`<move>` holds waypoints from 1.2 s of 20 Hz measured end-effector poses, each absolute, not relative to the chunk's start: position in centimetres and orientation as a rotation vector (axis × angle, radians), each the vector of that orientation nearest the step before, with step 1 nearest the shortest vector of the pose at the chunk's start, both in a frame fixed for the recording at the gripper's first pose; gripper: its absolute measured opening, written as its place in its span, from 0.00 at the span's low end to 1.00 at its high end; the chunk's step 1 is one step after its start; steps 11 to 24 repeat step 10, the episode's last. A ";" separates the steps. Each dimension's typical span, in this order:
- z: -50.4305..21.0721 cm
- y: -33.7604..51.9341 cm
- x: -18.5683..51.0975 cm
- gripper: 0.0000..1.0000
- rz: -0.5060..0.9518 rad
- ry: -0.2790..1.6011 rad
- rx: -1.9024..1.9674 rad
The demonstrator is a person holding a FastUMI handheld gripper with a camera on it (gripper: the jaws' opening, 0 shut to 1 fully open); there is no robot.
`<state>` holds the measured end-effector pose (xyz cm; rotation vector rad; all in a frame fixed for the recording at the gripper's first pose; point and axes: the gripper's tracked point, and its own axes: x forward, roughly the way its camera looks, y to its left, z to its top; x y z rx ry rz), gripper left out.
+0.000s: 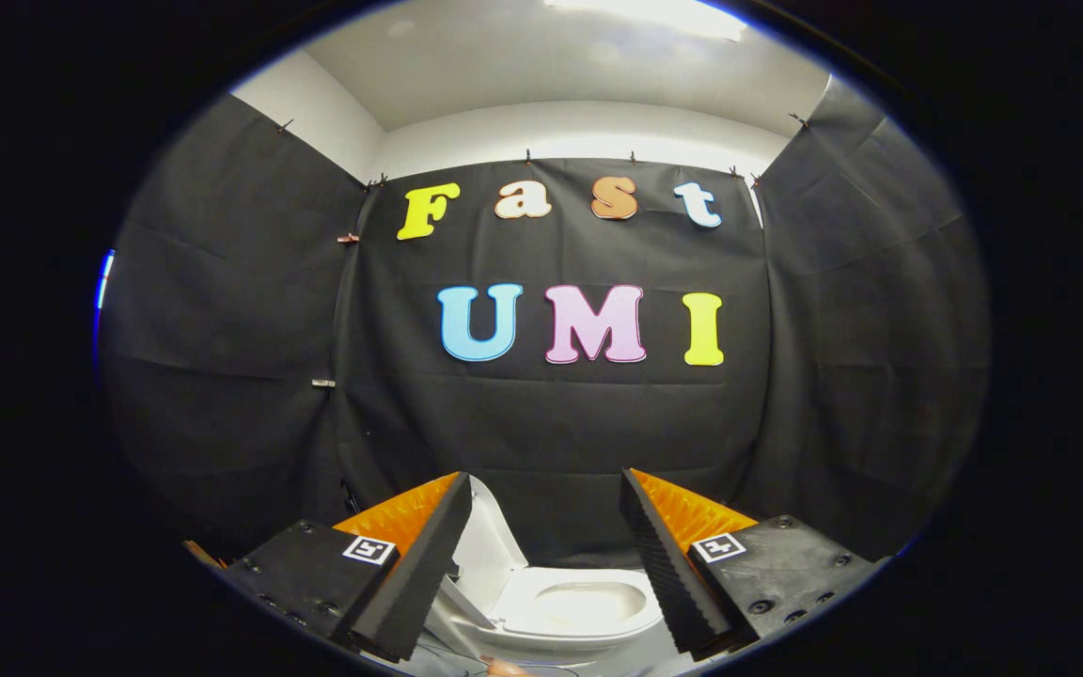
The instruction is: Open the toilet lid.
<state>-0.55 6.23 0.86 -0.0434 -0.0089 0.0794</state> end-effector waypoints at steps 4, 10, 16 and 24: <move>0.9 6.2 -0.5 0.99 0.079 -0.011 -0.044; 0.9 6.2 -0.7 0.99 0.082 -0.012 -0.045; 0.9 6.2 -0.7 0.99 0.082 -0.012 -0.045; 0.9 6.2 -0.7 0.99 0.082 -0.012 -0.045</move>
